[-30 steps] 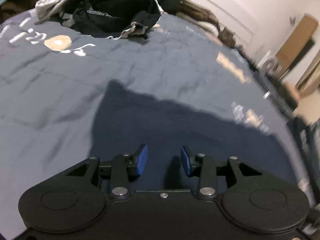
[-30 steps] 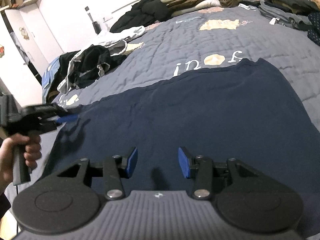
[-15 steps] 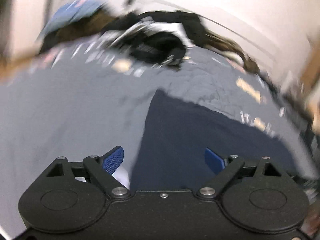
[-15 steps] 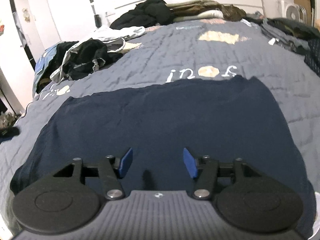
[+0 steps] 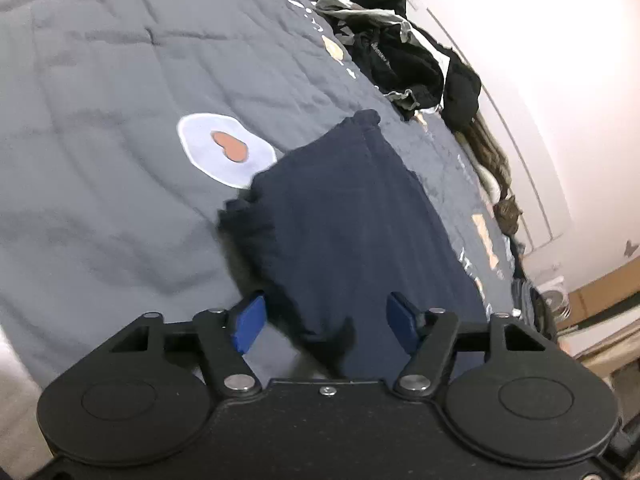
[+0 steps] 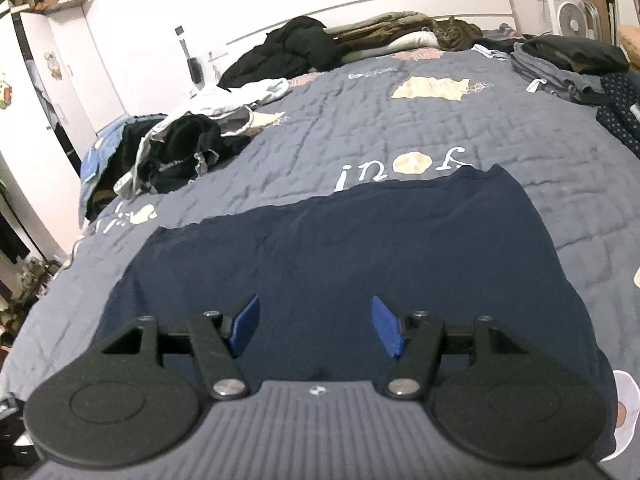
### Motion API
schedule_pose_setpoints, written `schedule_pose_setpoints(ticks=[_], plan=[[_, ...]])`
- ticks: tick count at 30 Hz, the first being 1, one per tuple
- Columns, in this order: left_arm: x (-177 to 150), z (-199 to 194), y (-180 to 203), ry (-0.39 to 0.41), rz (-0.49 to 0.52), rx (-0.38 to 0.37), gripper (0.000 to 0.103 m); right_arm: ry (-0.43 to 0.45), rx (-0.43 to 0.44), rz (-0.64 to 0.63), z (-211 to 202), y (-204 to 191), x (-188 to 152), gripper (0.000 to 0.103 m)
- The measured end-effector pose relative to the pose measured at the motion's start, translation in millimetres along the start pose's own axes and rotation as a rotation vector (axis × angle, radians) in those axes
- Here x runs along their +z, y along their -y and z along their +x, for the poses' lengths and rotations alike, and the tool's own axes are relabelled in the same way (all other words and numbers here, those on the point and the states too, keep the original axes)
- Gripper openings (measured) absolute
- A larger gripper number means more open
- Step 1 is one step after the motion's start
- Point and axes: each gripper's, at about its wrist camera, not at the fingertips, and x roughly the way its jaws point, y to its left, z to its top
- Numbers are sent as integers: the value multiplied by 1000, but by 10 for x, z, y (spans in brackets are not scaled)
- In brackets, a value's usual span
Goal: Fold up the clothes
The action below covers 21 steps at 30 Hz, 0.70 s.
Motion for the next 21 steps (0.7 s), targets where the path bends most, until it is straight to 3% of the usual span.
schedule_pose_setpoints(ticks=[6,9,11,15,21], plan=[[8,208,-41,37,-64,7,49,11,7,19,-62,66,11,64],[37,256,-82,54,-111,15,30,8,1,31,-64,119,13,64],[60,270,-35,56,-77,28,17,7,-2,39,-66,153,12,64],[69,223,336,77,179,31,10,13,3,54,-89,217,27,64],[-243,247,1374,80,731,-13,8,58,1,126,-260,428,159,64]])
